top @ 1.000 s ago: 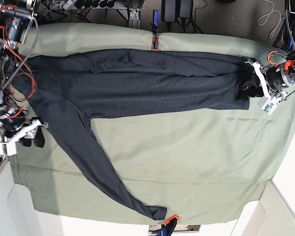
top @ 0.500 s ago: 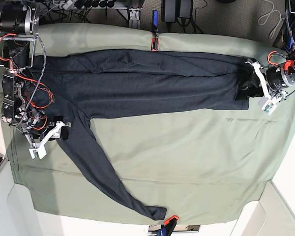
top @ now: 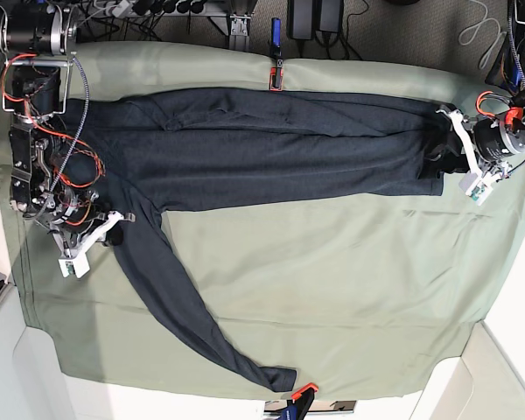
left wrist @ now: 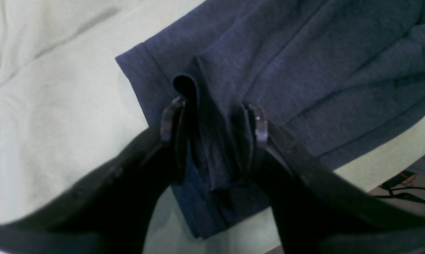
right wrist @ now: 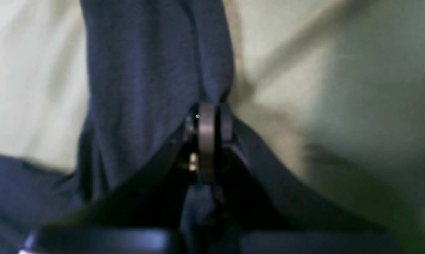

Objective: Fold the T-shirt properly

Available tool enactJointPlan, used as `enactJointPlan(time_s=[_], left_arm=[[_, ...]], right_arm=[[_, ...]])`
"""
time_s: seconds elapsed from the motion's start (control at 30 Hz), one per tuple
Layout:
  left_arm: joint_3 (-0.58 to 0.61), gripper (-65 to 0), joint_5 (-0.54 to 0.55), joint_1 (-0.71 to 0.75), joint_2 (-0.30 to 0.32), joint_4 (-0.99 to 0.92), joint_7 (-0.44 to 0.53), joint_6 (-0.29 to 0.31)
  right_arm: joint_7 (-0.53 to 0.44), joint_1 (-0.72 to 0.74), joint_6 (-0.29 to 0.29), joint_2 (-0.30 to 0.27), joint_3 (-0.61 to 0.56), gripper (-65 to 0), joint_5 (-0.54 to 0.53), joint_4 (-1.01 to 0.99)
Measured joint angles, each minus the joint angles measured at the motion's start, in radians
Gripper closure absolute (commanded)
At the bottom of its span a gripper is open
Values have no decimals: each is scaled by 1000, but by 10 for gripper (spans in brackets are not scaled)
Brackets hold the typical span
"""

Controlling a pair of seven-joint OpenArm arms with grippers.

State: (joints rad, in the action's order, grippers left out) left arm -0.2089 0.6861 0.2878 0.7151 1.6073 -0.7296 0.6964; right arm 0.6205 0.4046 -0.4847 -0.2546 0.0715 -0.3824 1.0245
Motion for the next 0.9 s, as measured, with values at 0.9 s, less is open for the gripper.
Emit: enactJointPlan(time_s=[0.9], left_arm=[[0, -262, 159, 0, 2, 27, -101, 0]], right_arm=[[209, -696, -67, -3, -2, 0, -207, 932]])
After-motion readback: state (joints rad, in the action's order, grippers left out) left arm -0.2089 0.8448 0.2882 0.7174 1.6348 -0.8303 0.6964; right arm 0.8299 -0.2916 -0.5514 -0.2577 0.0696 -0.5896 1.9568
